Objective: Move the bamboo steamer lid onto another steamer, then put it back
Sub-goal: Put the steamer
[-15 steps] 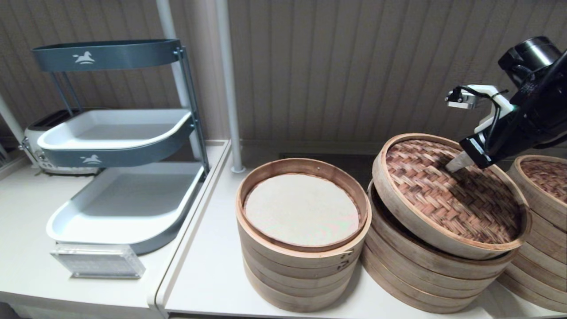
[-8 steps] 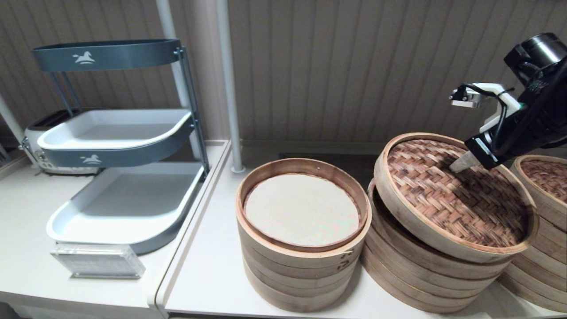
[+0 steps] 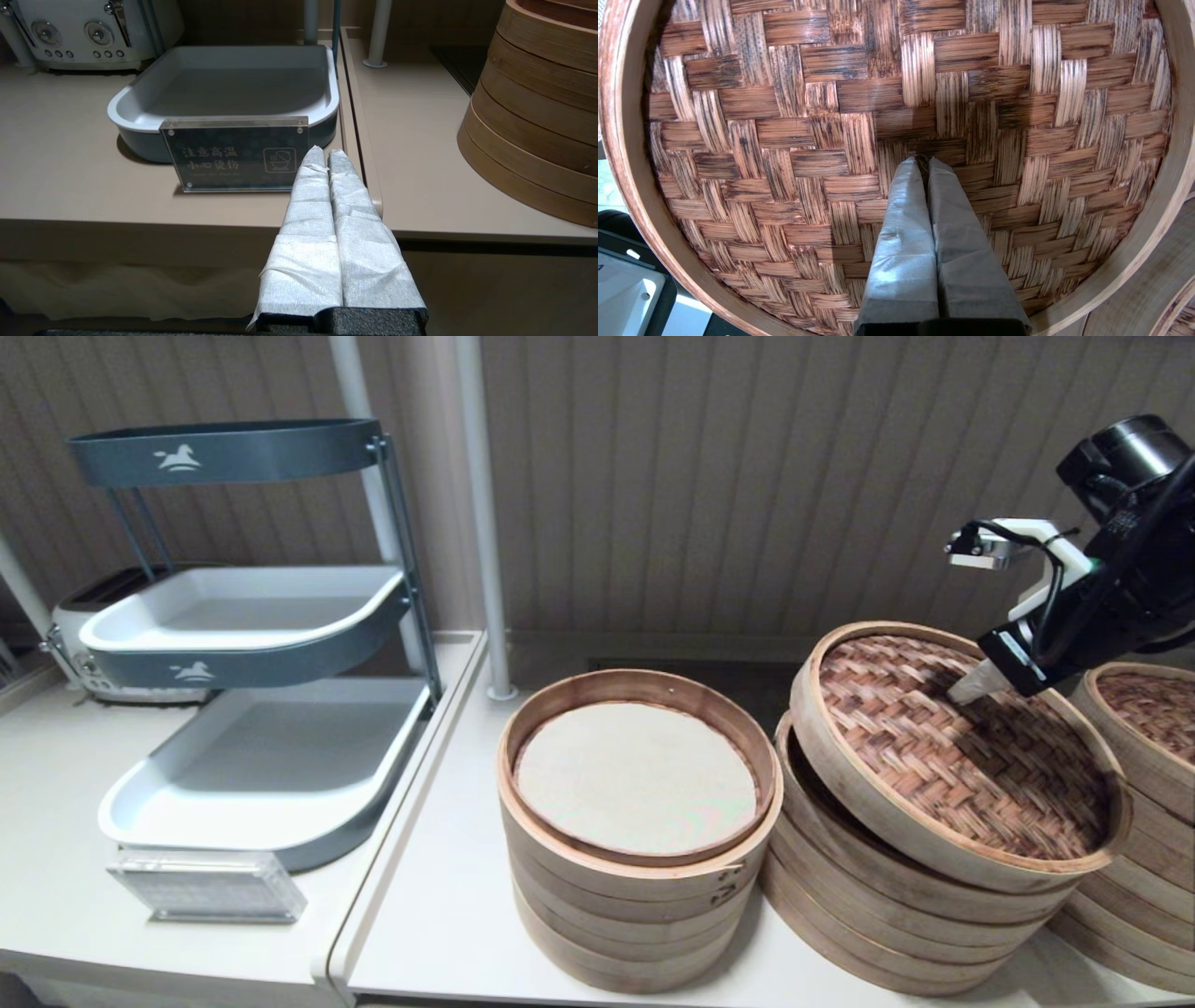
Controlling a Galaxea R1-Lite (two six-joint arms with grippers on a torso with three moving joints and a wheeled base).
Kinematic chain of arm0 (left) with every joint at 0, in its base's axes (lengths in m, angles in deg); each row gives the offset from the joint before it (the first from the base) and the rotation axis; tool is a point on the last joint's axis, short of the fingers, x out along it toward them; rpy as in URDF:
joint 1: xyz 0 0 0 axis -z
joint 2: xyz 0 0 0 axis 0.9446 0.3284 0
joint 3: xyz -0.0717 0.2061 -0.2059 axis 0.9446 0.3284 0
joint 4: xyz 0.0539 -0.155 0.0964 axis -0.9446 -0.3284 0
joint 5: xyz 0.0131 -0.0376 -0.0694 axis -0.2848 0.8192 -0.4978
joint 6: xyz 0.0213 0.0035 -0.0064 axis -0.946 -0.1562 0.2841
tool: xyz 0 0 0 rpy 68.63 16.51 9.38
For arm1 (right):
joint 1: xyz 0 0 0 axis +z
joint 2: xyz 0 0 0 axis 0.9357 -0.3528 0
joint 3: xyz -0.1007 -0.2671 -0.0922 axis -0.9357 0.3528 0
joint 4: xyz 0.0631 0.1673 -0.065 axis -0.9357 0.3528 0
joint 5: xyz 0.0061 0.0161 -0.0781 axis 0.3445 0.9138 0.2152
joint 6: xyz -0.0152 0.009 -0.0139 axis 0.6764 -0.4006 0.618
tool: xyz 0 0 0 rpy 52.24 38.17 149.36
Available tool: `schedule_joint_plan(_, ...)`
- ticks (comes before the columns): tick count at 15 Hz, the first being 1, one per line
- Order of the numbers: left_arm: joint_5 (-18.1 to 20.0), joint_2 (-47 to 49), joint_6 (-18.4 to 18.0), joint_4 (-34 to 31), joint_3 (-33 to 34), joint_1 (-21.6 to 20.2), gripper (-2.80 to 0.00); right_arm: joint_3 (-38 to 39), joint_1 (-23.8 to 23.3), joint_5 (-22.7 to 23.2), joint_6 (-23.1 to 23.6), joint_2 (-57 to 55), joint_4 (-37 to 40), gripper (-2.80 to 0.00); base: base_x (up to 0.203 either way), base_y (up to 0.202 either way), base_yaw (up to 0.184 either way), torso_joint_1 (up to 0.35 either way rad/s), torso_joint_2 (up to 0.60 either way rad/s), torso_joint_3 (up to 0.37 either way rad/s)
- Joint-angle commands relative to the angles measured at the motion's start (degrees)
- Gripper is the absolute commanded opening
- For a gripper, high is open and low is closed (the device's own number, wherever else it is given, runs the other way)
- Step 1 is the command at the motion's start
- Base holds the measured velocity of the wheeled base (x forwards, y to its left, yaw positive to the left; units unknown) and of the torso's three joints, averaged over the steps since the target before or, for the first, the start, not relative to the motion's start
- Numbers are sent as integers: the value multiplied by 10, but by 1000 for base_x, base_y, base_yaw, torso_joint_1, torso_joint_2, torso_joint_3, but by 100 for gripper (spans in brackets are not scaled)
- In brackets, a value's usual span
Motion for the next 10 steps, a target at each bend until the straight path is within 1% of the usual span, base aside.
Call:
schedule_joint_plan(1,0,0,-1,0,16,0,-280,0,0,1,1,-5,4,-280,0,0,0,0,0,0)
schedule_joint_plan(10,1,0,0,0,16,0,-280,0,0,1,1,-17,2,-280,0,0,0,0,0,0)
